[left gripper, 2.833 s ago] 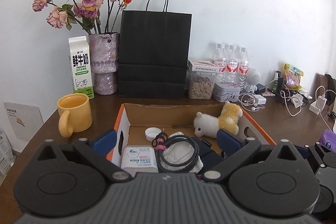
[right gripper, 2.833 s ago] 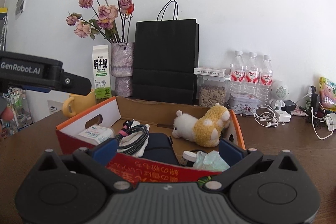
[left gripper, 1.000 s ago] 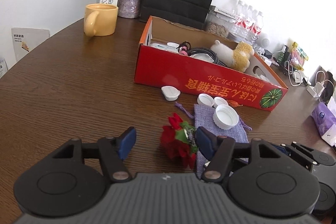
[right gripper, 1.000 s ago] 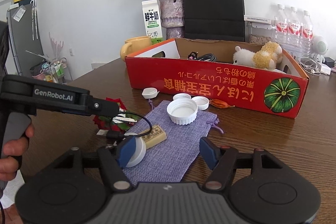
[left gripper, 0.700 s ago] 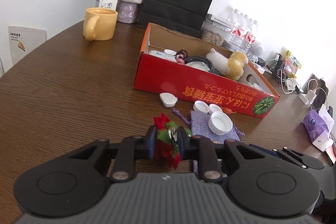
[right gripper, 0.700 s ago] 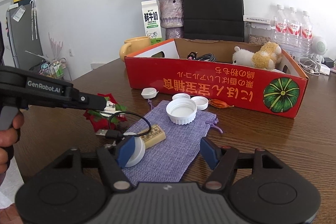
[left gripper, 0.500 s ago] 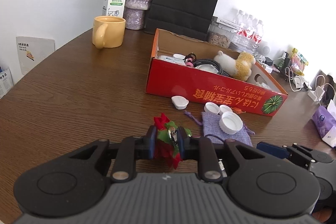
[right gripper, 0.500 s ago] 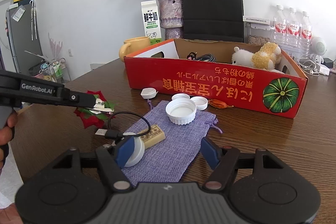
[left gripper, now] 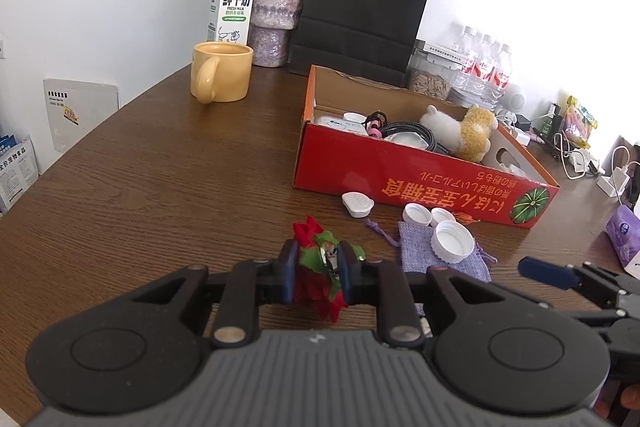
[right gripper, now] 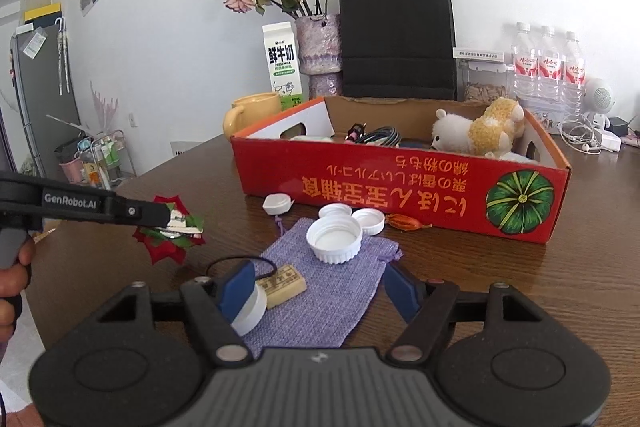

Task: Organize objects
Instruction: 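Grasp the red rose with the left tool while the right tool grasps a large white cap, then carry the rose and large cap into the cardboard box and open both tools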

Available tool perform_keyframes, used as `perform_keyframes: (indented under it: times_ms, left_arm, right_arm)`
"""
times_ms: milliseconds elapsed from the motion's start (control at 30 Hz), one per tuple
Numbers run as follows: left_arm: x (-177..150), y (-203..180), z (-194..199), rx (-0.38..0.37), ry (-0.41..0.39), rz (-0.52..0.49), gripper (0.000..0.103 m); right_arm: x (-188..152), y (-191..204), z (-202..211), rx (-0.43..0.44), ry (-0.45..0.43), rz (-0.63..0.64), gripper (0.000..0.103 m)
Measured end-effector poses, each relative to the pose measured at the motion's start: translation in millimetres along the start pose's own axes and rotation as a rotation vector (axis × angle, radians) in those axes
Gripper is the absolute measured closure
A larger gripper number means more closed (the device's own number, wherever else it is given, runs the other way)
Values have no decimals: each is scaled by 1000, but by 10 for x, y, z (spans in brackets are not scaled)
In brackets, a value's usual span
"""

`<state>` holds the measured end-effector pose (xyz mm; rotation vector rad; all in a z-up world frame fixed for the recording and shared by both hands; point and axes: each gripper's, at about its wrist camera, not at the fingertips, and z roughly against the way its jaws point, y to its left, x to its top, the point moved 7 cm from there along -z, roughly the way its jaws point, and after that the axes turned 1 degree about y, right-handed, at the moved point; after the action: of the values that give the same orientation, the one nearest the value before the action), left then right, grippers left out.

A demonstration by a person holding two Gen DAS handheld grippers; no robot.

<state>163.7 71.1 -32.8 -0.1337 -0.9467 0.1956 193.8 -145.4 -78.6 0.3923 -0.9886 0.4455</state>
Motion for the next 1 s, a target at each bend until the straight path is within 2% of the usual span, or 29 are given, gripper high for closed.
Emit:
perform_keyframes:
  times_ms: [100,233,400,433,500,533,633,1000]
  left_arm:
    - [31,7,9,6,-7,2,81]
    - [49,-6,-2,9,-8,0,81]
    - [55,-4,-23,9,-4,-2,81]
    - [59,-7,-26,8,-4,-2,81]
    - [71,-14,-35,6,-6,-3,81]
    - [79,-17,-39,4,-7,-2,81]
    - [112,-41,-59,-1,-11,-5,81]
    - [395,-309,-122,-36,-65,-48,81]
  right_arm:
    - [98,-62,-54,-34,-6,12,34]
    - [213,-44,-261,-53,21,53,40]
    - [227,16,-581,-74,100,99,44]
    - [221,21,-626,-78,114,104,48]
    - [201,24,-676,-79,134,109,65]
    - [192,27,-678,-76,136,107,64]
    - [208,24,-604,-59,103,104,64]
    - [542,-140,-329,-85,-27,89,64]
